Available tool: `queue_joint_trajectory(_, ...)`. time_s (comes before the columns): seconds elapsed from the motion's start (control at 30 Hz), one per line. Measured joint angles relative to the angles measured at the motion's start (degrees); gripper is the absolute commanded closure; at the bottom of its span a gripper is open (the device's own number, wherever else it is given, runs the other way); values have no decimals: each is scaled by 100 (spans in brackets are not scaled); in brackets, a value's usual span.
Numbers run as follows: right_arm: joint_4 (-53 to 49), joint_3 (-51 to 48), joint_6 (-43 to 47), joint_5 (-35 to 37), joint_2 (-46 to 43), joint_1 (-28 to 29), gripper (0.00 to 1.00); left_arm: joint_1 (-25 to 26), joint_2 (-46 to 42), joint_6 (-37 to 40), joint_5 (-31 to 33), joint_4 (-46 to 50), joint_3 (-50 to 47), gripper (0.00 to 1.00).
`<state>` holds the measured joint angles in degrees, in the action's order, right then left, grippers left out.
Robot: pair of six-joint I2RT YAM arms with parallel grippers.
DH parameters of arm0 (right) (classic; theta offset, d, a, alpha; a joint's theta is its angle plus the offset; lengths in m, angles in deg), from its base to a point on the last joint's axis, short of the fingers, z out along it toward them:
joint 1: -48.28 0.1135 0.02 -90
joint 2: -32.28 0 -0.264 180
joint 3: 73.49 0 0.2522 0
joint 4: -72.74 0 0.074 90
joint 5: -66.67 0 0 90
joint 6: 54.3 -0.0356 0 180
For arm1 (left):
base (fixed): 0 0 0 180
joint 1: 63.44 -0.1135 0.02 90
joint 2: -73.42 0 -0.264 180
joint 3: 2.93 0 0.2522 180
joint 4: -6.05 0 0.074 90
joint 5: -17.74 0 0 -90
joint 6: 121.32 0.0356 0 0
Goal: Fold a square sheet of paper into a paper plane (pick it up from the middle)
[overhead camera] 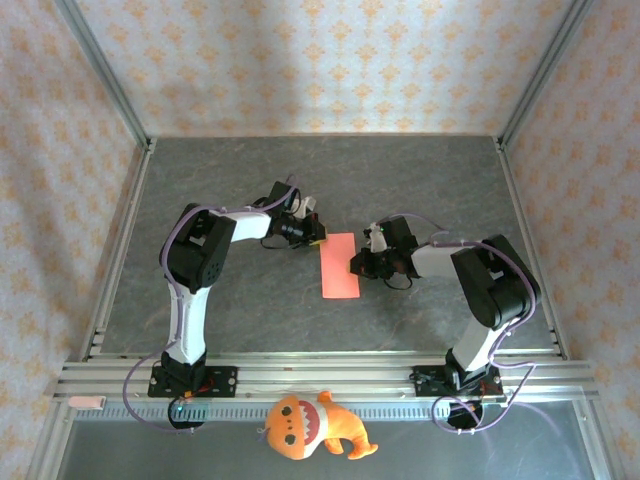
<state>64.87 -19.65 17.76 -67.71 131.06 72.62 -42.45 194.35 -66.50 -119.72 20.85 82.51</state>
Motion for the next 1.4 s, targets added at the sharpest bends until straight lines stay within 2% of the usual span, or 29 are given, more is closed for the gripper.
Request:
queue_joint_trajectory(0.33, 2, 0, 2, -11, 0, -2, 100, -133, 72, -295, 378, -28, 181, 100)
queue_joint_trajectory(0.7, 0, 0, 2, -9, -7, -2, 100, -155, 79, -407, 407, -17, 210, 100)
queue_joint_trajectory(0.87, 0, 2, 2, -11, -7, -2, 100, -234, -170, -428, 870, -96, -2, 100)
queue_joint_trajectory(1.0, 0, 2, 2, -9, -7, -2, 100, -354, -533, -540, 999, -299, -321, 100)
queue_joint_trajectory(1.4, -2, 2, 2, -4, -7, -2, 100, 295, -590, -310, 514, -223, -164, 100)
